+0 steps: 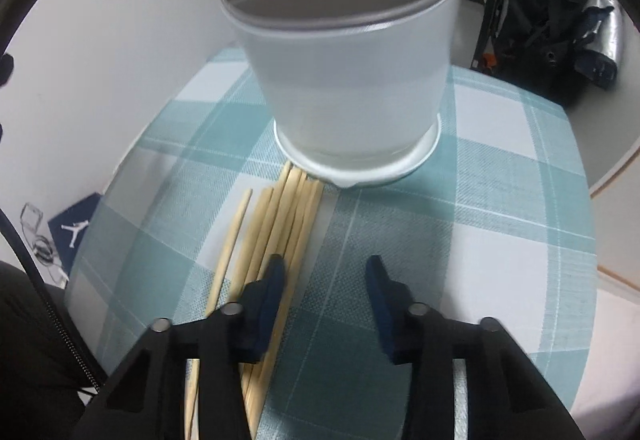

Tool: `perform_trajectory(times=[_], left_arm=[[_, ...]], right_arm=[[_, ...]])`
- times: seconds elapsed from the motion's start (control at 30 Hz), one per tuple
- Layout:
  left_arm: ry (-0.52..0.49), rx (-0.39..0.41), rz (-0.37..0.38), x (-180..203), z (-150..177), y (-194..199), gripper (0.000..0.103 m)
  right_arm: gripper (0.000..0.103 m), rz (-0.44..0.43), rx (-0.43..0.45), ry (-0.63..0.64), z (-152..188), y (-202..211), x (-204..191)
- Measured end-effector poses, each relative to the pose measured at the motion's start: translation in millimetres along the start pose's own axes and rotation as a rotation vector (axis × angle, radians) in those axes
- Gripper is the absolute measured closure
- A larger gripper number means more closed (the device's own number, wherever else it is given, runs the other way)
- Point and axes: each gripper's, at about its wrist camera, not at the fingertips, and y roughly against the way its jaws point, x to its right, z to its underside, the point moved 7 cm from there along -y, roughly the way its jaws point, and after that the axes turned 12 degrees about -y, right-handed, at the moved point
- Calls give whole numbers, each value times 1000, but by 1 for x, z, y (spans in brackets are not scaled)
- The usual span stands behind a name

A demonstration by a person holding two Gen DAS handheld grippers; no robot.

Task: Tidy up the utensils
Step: 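Lower the right gripper onto the wooden chopsticks and grasp one, then lift the chopstick with the right gripper and carry it toward the caddy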

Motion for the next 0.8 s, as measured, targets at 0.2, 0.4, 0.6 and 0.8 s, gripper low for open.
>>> perform_trajectory(times=[0.2, 0.4, 0.6, 0.8], left_arm=[[4, -19, 0, -2, 1, -3, 8], [9, -24, -16, -9, 0, -5, 8], [28, -37, -8, -13, 3, -6, 8], [11, -33, -8, -10, 4, -5, 8]], right_arm=[[76, 52, 4, 30, 3, 0, -1], [86, 76, -4, 106, -3, -7, -11], [98, 35, -77, 101, 5, -2, -3], [96, 16, -134, 91, 15, 5, 7]])
